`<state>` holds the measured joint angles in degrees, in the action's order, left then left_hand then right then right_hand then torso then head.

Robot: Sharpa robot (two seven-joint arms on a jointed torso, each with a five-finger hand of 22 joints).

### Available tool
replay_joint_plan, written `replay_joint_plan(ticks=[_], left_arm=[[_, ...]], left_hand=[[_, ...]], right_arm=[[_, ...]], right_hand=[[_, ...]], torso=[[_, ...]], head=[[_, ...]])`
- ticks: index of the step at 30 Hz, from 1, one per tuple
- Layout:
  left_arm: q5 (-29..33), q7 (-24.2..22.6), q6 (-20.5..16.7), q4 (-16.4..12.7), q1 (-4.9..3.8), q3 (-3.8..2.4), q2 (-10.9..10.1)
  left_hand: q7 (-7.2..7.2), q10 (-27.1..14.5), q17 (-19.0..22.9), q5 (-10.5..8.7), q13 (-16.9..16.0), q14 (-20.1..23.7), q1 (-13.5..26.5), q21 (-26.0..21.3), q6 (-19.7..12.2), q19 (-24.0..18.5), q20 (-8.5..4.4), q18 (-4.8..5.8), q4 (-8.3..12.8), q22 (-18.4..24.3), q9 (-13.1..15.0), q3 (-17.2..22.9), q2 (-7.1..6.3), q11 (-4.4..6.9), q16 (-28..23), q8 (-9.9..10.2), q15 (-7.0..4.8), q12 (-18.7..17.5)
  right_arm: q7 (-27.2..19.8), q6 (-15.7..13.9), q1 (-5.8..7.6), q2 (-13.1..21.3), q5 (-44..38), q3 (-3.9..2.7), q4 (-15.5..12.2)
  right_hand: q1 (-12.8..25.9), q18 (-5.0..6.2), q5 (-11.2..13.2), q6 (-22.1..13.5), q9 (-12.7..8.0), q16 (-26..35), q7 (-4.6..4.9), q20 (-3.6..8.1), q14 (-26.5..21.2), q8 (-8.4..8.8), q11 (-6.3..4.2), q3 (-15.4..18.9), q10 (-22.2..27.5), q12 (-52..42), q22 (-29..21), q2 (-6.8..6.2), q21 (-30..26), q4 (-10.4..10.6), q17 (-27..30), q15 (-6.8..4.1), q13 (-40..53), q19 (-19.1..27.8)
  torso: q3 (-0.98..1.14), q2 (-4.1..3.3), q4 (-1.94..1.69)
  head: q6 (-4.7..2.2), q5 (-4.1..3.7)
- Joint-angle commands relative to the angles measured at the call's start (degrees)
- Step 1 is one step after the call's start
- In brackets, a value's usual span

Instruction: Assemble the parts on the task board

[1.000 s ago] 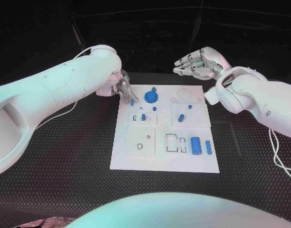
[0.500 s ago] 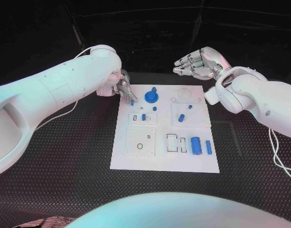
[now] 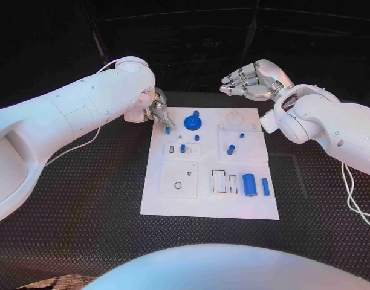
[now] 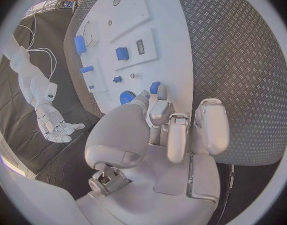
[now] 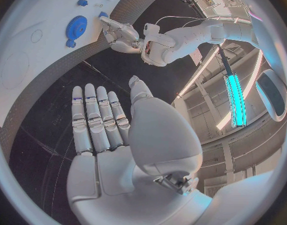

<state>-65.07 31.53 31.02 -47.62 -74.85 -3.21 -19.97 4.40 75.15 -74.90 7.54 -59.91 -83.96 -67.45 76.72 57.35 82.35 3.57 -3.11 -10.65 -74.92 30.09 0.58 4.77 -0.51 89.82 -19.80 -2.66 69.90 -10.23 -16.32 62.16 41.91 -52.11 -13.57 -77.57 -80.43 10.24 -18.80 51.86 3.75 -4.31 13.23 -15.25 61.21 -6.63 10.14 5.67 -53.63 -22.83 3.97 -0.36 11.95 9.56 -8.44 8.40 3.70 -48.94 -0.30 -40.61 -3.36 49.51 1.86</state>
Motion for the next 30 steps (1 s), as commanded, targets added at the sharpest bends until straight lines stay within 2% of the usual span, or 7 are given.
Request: replay_joint_plan(ticks=[1,8,21,30], left_arm=[[0.6,0.0,0.3,0.0,-0.09,-0.02,0.0],[0.6,0.0,0.4,0.0,-0.09,-0.02,0.0],[0.6,0.0,0.9,-0.1,-0.1,-0.02,0.0],[0.6,0.1,1.2,0.1,-0.09,-0.02,0.0]], left_hand=[[-0.03,0.2,-15.1,0.07,-0.1,-6.0,0.1,0.2,0.3,0.2,-0.26,-0.53,0.0,-2.2,0.0,-0.2,-0.21,0.32,0.2,-0.3,-0.42,0.2],[-0.04,0.2,-15.1,0.06,-0.1,-6.0,0.4,0.2,0.3,0.2,-0.28,-0.53,-0.2,-2.2,0.2,-0.3,-0.24,0.32,0.2,-0.4,-0.43,0.2],[-0.11,0.4,-15.1,-0.03,0.0,-6.0,1.6,0.2,0.3,0.3,-0.33,-0.51,-0.7,-2.3,0.7,-1.5,-1.42,0.36,0.2,-0.7,-0.48,0.2],[-0.2,0.4,-15.1,0.05,0.0,-6.0,1.3,0.1,0.3,0.2,-0.36,-0.52,-0.4,-2.3,1.0,-1.6,-1.73,0.43,0.2,-0.8,-0.51,0.1]], right_arm=[[-0.5,0.4,0.09,-0.1,0.2,-0.03,0.0],[-0.5,0.4,0.09,-0.2,0.2,-0.01,0.1],[-0.6,0.5,0.08,-0.3,0.2,0.08,0.2],[-0.6,0.6,0.07,-0.3,0.3,0.15,0.2]], right_hand=[[0.4,0.28,-0.3,0.3,0.0,0.2,0.52,0.06,0.0,0.32,0.18,0.2,0.1,-0.4,-0.1,0.15,-0.3,0.0,0.1,-0.02,-0.1,-0.5],[0.4,0.28,-0.3,0.3,0.0,0.2,0.52,0.06,0.0,0.32,0.18,0.2,0.1,-0.4,-0.1,0.15,-0.3,0.0,0.1,-0.02,-0.1,-0.5],[0.4,0.28,-0.4,0.4,0.1,0.2,0.49,0.06,0.0,0.3,0.16,0.2,0.1,-0.4,-0.1,0.22,-0.3,0.0,0.1,-0.03,-0.1,-0.6],[0.4,0.28,-0.5,0.4,0.1,0.2,0.49,0.06,0.0,0.3,0.15,0.2,0.1,-0.4,-0.1,0.28,-0.4,0.0,0.1,-0.04,-0.1,-0.6]], torso=[[0.0,0.0,-0.02],[-0.02,-0.02,-0.03],[-0.02,0.04,-0.02],[-0.02,0.02,0.01]], head=[[0.06,-0.05],[0.14,-0.03],[0.42,0.01],[0.49,0.05]])
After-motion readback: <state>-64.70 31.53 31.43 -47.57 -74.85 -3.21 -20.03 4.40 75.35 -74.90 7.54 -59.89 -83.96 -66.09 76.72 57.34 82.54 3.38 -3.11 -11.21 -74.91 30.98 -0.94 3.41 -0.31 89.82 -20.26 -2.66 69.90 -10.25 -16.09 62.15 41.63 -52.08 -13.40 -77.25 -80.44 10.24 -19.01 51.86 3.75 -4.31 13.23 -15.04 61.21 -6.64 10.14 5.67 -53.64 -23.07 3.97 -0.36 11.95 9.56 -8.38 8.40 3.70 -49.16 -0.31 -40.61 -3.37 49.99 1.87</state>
